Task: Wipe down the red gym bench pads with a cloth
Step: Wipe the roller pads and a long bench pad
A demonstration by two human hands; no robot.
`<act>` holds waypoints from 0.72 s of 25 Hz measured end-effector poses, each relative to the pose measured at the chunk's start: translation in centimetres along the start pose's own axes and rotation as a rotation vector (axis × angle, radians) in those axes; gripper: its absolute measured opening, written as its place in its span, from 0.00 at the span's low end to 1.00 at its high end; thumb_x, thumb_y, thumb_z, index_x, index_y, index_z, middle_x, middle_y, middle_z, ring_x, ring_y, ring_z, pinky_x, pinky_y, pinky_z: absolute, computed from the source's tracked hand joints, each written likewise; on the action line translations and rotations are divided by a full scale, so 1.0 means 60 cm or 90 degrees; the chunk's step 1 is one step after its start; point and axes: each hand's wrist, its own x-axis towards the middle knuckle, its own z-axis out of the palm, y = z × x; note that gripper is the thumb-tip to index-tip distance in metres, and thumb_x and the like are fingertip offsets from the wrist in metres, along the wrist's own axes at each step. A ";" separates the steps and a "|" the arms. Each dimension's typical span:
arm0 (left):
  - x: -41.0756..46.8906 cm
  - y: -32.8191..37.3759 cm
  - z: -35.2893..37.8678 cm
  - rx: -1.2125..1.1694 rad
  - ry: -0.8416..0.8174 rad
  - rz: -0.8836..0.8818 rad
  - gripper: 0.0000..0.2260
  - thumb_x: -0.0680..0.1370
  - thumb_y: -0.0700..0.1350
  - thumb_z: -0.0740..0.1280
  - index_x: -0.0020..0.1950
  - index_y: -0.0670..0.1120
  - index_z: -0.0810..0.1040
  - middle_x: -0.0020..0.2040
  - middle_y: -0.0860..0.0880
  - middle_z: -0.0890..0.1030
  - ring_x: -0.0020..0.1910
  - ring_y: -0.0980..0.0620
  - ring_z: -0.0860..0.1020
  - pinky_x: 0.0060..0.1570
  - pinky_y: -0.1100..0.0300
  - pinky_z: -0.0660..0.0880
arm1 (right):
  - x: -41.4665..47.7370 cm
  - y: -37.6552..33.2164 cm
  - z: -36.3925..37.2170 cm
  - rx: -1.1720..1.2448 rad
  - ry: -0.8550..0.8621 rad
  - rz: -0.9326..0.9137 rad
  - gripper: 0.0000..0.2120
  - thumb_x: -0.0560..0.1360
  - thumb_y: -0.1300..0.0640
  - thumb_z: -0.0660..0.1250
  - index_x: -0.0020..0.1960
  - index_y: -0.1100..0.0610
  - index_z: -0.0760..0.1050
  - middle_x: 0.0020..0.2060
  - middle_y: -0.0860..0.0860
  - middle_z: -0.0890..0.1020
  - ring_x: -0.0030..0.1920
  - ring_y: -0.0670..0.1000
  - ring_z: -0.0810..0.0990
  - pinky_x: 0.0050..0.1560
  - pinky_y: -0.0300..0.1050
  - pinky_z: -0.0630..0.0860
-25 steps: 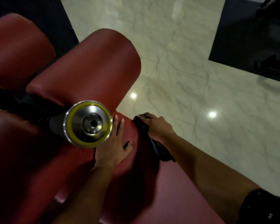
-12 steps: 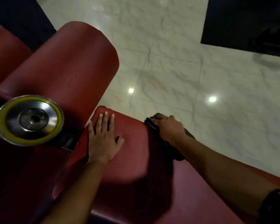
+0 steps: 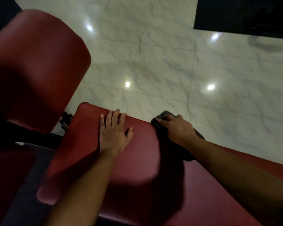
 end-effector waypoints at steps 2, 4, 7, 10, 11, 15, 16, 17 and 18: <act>-0.005 0.017 -0.003 0.015 -0.052 0.018 0.34 0.74 0.62 0.46 0.77 0.50 0.64 0.78 0.44 0.61 0.77 0.40 0.57 0.75 0.39 0.49 | -0.035 0.052 0.018 -0.013 -0.035 0.086 0.21 0.81 0.52 0.56 0.73 0.39 0.64 0.69 0.45 0.67 0.59 0.57 0.70 0.45 0.48 0.73; -0.013 0.051 -0.003 0.025 -0.092 0.008 0.36 0.73 0.65 0.40 0.80 0.53 0.52 0.80 0.46 0.52 0.78 0.40 0.45 0.75 0.39 0.40 | -0.036 0.060 0.016 -0.024 -0.046 0.142 0.16 0.82 0.49 0.56 0.68 0.45 0.71 0.65 0.48 0.72 0.59 0.57 0.71 0.50 0.50 0.76; -0.016 0.105 0.003 0.010 -0.115 -0.017 0.39 0.72 0.67 0.39 0.80 0.52 0.48 0.81 0.47 0.49 0.78 0.40 0.39 0.72 0.37 0.34 | -0.007 0.024 -0.002 0.056 -0.007 0.077 0.17 0.82 0.47 0.56 0.69 0.46 0.71 0.64 0.49 0.73 0.60 0.58 0.71 0.52 0.50 0.74; -0.013 0.136 0.008 0.011 -0.124 0.010 0.38 0.72 0.66 0.39 0.80 0.52 0.51 0.80 0.47 0.52 0.79 0.42 0.43 0.73 0.39 0.35 | -0.014 0.032 -0.002 0.053 -0.016 0.002 0.25 0.81 0.54 0.58 0.75 0.39 0.60 0.70 0.46 0.66 0.61 0.58 0.68 0.44 0.49 0.71; -0.016 0.147 0.011 0.013 -0.136 0.037 0.38 0.72 0.66 0.38 0.80 0.52 0.50 0.80 0.46 0.53 0.79 0.42 0.44 0.74 0.41 0.36 | -0.030 0.056 0.006 0.054 -0.032 0.015 0.26 0.80 0.54 0.58 0.75 0.37 0.58 0.70 0.46 0.65 0.61 0.57 0.67 0.42 0.48 0.69; -0.032 0.195 0.017 0.005 -0.145 0.088 0.37 0.73 0.68 0.41 0.80 0.54 0.48 0.79 0.44 0.56 0.78 0.39 0.45 0.75 0.45 0.37 | -0.106 0.156 0.062 0.013 -0.039 0.125 0.20 0.81 0.51 0.57 0.73 0.41 0.65 0.69 0.46 0.66 0.61 0.57 0.68 0.43 0.49 0.72; -0.032 0.203 0.016 0.002 -0.150 0.079 0.38 0.73 0.69 0.42 0.80 0.53 0.50 0.79 0.44 0.57 0.78 0.39 0.45 0.74 0.44 0.38 | -0.105 0.163 0.068 0.013 -0.036 0.158 0.18 0.81 0.50 0.57 0.70 0.44 0.69 0.67 0.47 0.68 0.60 0.57 0.69 0.43 0.49 0.73; -0.031 0.213 0.014 0.004 -0.158 0.076 0.39 0.73 0.70 0.41 0.80 0.51 0.53 0.79 0.45 0.56 0.78 0.39 0.45 0.74 0.45 0.37 | -0.095 0.162 0.070 0.026 -0.024 0.186 0.15 0.81 0.50 0.58 0.66 0.47 0.73 0.64 0.48 0.70 0.59 0.57 0.69 0.44 0.49 0.72; -0.029 0.224 0.013 0.015 -0.169 0.084 0.41 0.72 0.70 0.38 0.80 0.50 0.52 0.80 0.46 0.54 0.79 0.41 0.44 0.74 0.45 0.37 | -0.081 0.154 0.068 0.043 -0.009 0.192 0.14 0.81 0.50 0.59 0.63 0.49 0.76 0.62 0.48 0.72 0.59 0.57 0.70 0.44 0.49 0.73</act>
